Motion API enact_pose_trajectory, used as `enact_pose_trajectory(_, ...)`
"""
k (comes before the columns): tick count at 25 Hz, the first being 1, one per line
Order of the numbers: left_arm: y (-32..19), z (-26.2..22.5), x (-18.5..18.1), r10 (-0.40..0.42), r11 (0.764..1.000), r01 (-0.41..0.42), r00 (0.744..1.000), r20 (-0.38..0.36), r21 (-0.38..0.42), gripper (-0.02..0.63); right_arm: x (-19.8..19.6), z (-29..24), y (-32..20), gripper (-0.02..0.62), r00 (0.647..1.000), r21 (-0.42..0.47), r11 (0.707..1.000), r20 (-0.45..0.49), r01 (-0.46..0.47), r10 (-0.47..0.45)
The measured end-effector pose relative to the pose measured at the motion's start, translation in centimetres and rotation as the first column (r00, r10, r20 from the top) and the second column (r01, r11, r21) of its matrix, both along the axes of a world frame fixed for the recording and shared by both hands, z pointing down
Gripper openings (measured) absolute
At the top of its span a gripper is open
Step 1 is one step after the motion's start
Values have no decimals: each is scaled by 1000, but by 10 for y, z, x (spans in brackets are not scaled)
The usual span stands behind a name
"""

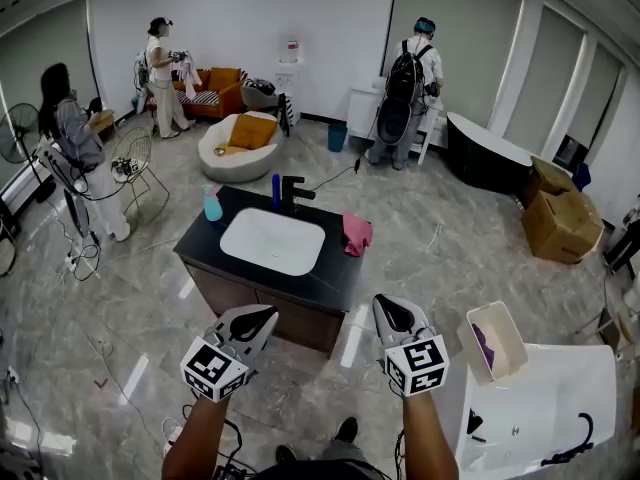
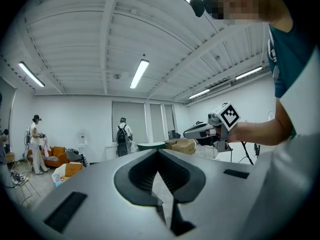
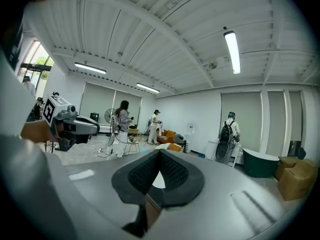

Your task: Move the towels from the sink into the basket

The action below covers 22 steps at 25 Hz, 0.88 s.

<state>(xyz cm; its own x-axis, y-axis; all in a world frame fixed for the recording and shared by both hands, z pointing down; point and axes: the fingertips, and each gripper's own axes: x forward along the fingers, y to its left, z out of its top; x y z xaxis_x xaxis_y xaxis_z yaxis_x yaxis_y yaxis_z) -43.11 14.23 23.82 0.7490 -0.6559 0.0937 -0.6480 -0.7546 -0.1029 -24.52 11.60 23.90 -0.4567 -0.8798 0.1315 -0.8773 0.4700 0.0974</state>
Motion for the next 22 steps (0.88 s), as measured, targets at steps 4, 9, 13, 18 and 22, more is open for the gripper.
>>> enact_pose_trajectory(4, -17, 0, 16, -21, 1000, 21, 1000, 14, -2, 6, 13, 5, -26, 11, 1000, -13, 1000, 10, 28, -28)
enact_pose_trajectory(9, -50, 4, 37, -57, 998, 57, 998, 18, -9, 6, 33, 8, -64, 11, 998, -15, 998, 17, 61, -61)
enact_pose_trajectory(13, -71, 8, 60, -78, 997, 78, 997, 21, -13, 6, 52, 15, -90, 11, 996, -23, 996, 21, 90, -89)
enact_pose_trajectory(18, -95, 8, 89, -109, 994, 109, 994, 32, -13, 6, 79, 21, -118, 11, 992, -34, 992, 31, 122, -121)
enact_pose_trajectory(22, -111, 12, 113, -132, 991, 132, 991, 37, -18, 6, 101, 26, -137, 11, 989, -41, 988, 35, 148, -146)
